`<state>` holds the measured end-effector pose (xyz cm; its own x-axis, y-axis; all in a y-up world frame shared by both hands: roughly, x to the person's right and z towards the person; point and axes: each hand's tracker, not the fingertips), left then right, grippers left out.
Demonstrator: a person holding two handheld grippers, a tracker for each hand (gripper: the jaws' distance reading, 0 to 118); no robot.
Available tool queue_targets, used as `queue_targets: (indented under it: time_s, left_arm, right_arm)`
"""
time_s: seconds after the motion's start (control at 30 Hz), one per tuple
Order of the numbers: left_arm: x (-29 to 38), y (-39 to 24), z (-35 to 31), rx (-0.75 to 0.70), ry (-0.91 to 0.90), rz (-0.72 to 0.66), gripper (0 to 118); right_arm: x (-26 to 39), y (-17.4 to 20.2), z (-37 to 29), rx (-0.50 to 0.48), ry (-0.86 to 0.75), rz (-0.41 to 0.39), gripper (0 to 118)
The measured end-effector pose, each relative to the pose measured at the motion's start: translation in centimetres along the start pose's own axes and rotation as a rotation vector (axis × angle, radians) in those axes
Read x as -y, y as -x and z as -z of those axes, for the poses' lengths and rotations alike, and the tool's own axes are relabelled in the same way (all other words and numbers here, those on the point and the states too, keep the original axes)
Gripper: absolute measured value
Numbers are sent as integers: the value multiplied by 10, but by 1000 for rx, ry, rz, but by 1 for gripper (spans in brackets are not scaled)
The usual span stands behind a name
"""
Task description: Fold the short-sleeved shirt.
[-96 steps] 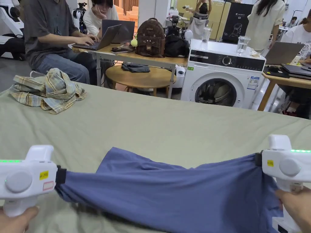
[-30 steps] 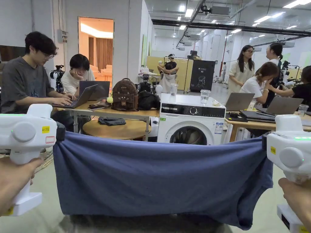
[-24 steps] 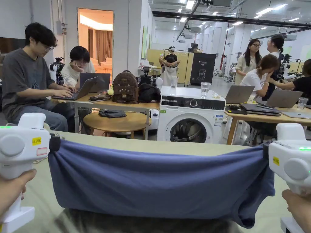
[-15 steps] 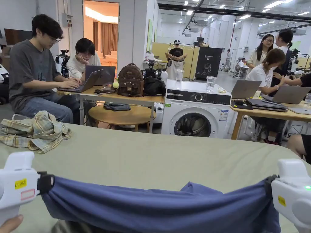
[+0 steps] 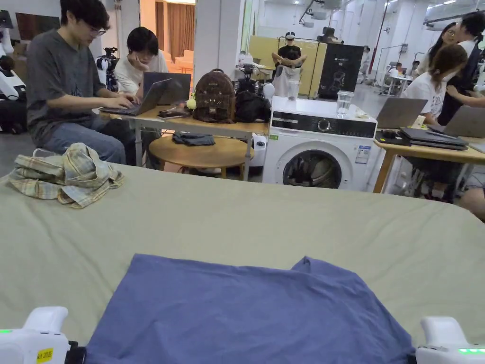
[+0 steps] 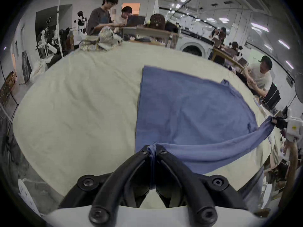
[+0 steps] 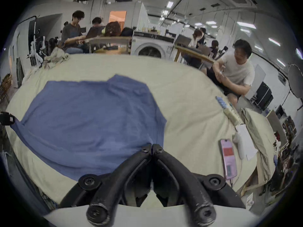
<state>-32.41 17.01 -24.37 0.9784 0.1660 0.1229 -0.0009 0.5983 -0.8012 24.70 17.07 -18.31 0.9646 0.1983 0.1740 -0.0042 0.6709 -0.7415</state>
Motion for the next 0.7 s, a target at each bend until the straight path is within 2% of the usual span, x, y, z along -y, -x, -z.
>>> queue_targets:
  time_s: [0.17, 0.33, 0.4, 0.43, 0.47, 0.5, 0.57, 0.63, 0.7]
  left_arm:
    - [6, 10, 17, -5, 35, 12, 0]
    - [8, 4, 29, -28, 73, 54, 0]
    - [6, 1, 36, -41, 79, 55, 0]
    - [6, 4, 42, -46, 74, 57, 0]
    - [5, 2, 43, -54, 65, 56, 1]
    - [5, -1, 42, -74, 40, 60, 5]
    - [4, -6, 36, -112, -33, 61, 23]
    - [4, -11, 26, -88, -124, 60, 36]
    - [5, -22, 11, -55, -212, 77, 37]
  right_arm:
    - [26, -9, 22, 1, 73, 27, 0]
    - [36, -13, 25, -32, 47, 44, 1]
    - [34, -8, 24, -3, 6, 28, 14]
    - [34, -7, 22, -6, -28, 36, 29]
    - [33, -6, 19, -8, -52, 47, 38]
    - [31, -5, 16, -5, -70, 56, 43]
    - [27, 2, 7, 5, -124, 72, 51]
    - [25, 8, -2, -30, -186, 92, 51]
    - [22, 20, -11, -47, -250, 115, 51]
